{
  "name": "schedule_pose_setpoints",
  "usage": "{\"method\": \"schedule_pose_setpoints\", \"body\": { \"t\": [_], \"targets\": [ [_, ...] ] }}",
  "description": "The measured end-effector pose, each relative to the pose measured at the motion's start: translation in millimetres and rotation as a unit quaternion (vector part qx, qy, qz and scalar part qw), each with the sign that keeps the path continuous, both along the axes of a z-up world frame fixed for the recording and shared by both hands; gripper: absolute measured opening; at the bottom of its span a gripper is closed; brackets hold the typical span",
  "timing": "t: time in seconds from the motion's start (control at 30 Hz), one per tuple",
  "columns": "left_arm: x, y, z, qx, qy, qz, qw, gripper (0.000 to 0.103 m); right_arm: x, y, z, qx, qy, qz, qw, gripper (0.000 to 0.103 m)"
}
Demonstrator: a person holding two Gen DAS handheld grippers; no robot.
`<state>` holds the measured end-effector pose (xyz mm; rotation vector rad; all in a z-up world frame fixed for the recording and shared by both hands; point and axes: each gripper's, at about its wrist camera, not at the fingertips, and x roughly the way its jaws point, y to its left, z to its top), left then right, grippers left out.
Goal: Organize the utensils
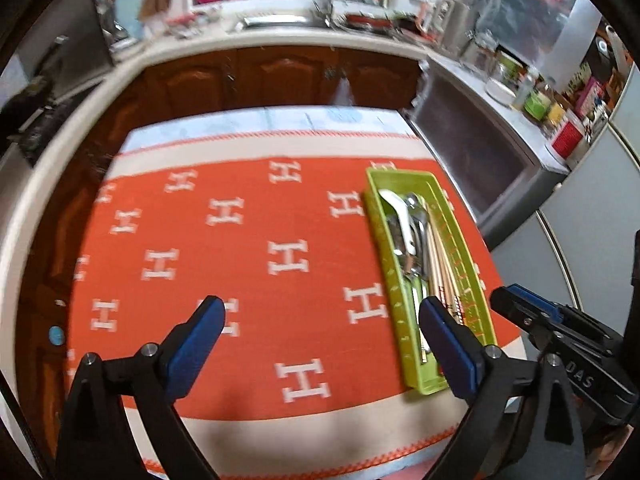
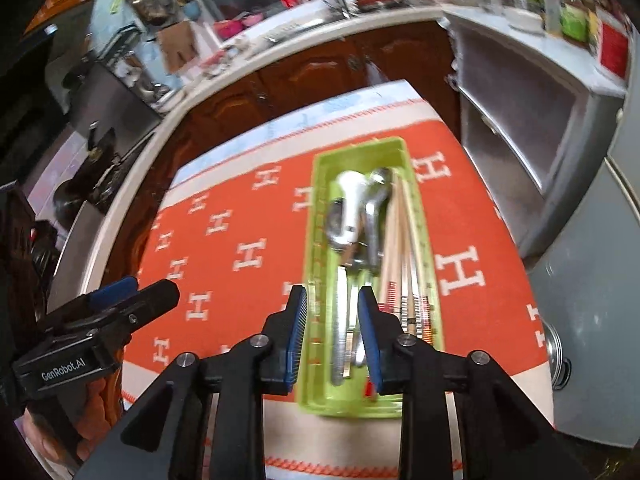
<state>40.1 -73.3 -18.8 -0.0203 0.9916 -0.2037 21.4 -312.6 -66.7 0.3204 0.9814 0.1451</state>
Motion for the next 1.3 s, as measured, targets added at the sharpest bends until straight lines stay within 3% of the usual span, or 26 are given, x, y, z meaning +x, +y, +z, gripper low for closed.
{"method": "schedule_pose_setpoints", "body": {
  "t": [0.13, 0.37, 0.6, 0.8, 1.3],
  "targets": [
    [-16, 18, 17, 0.015, -0.015, 0.017, 0.9996, 0.102, -16, 22, 30, -0.002, -0.027, 0.008, 1.000, 0.040],
    [-43, 37, 38, 0.043, -0.059, 0.051, 0.9960, 0.102, -48, 55, 73, -0.027, -0.072, 0.006, 0.997, 0.052],
    [-64, 49, 46, 0.049, -0.092, 0.075, 0.9917, 0.102, -80, 85, 94, -0.062, -0.102, -0.001, 0.993, 0.053],
    [-71, 55, 46, 0.048, -0.104, 0.083, 0.9900, 0.102, -96, 99, 100, -0.070, -0.113, -0.002, 0.991, 0.054],
    [-67, 52, 39, 0.060, -0.094, 0.083, 0.9903, 0.102, -83, 113, 91, -0.072, -0.104, 0.028, 0.992, 0.054]
  ]
}}
